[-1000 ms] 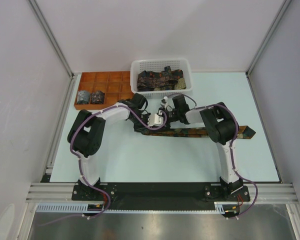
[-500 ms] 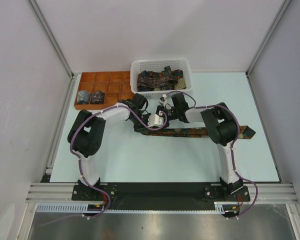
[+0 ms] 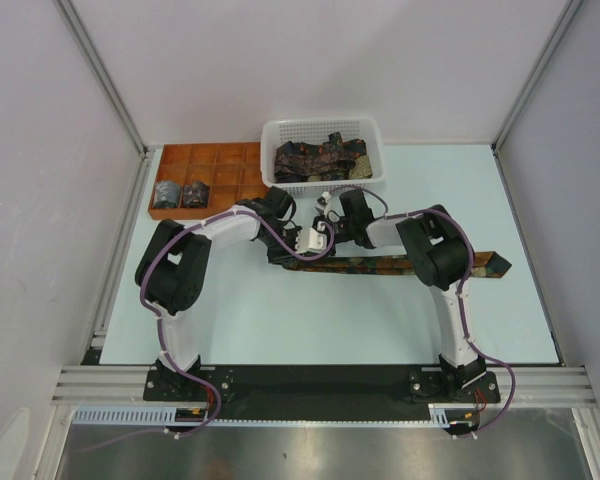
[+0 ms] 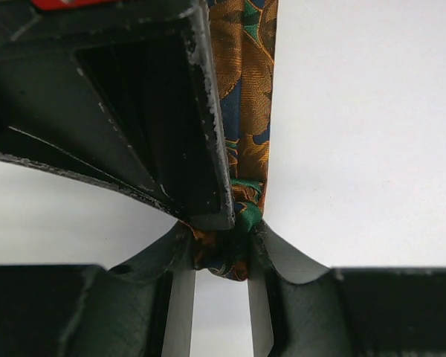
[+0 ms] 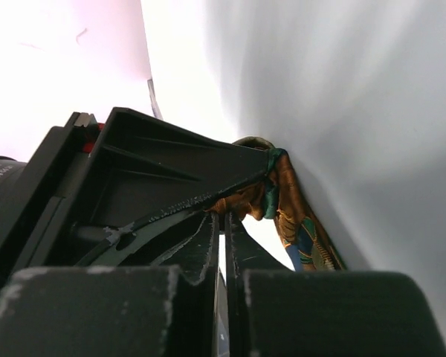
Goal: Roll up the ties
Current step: Roll the tie at the center of the board.
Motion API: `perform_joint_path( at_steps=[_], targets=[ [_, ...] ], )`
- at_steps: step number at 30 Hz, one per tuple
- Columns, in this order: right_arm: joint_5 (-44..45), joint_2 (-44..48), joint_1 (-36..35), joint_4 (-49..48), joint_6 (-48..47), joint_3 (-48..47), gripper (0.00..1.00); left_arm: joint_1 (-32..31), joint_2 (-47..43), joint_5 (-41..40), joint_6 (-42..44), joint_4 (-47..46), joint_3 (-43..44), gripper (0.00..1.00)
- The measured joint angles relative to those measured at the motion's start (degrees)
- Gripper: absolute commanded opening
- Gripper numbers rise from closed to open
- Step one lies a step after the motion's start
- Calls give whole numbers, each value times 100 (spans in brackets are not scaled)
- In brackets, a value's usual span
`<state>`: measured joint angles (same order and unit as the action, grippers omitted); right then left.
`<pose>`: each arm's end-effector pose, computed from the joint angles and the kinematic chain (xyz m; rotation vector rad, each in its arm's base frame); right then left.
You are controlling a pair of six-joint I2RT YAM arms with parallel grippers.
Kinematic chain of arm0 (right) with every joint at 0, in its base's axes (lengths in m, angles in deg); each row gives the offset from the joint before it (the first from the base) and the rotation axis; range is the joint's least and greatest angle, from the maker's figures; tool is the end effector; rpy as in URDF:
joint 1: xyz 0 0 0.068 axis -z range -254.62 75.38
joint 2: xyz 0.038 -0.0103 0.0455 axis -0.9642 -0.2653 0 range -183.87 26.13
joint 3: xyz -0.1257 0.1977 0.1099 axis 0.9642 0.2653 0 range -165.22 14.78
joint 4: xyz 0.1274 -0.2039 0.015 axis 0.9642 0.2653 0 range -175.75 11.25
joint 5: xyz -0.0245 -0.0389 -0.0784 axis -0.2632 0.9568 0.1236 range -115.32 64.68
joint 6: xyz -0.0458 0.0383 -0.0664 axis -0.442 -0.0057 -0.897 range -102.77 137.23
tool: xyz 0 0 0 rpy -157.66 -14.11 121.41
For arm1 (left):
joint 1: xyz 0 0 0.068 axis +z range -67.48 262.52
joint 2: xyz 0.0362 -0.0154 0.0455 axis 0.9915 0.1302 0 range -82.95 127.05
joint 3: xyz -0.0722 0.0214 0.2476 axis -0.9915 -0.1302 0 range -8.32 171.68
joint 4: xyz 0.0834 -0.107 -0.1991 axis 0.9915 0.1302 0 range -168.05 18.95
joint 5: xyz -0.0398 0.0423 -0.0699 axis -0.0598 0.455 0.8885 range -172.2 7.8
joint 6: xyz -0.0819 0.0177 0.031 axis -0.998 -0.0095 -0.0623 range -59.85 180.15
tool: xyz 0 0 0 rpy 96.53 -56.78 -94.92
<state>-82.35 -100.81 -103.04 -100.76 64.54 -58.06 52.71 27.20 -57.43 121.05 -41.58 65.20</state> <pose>0.3555 0.2683 0.0936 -0.2222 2.5110 1.7601 0.2985 -0.2096 0.1229 1.9886 1.8400 -0.4652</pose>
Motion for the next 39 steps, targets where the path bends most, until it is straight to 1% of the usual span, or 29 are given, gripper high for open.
perform_joint_path(
  at_steps=[3, 4, 6, 7, 8, 10, 13, 16, 25, 33, 39],
  targets=[
    [24, 0, 46, 149, -212, -28, 0, 22, 0, 4, 2, -7, 0, 38],
    [46, 0, 59, 221, -291, -33, 0, 31, 0, 26, 4, -7, 0, 44],
    [81, 0, 92, 385, -459, -37, 0, 50, 0, 72, 15, -2, 0, 51],
    [116, 0, 111, 483, -540, -37, 0, 66, 0, 79, 37, 24, 0, 58],
    [129, 0, 142, 575, -612, -37, 0, 81, 0, 92, 63, 50, 0, 62],
    [177, 0, 197, 739, -752, -37, 0, 131, -11, 129, 68, 199, 0, 68],
    [240, 0, 284, 986, -975, -37, 0, 197, -48, 168, 57, 297, 0, 75],
    [256, 0, 354, 1165, -1137, -39, 0, 289, -138, 280, -37, 350, 0, 78],
    [238, 2, 385, 1521, -1532, -144, 0, 409, -179, 498, -442, 190, 24, 80],
    [302, 83, 393, 1799, -1790, -160, 0, 98, -42, 522, -715, -107, 98, 81],
    [302, 85, 391, 1801, -1825, -160, 0, -170, 192, 258, -684, -284, 120, 83]
  ],
)
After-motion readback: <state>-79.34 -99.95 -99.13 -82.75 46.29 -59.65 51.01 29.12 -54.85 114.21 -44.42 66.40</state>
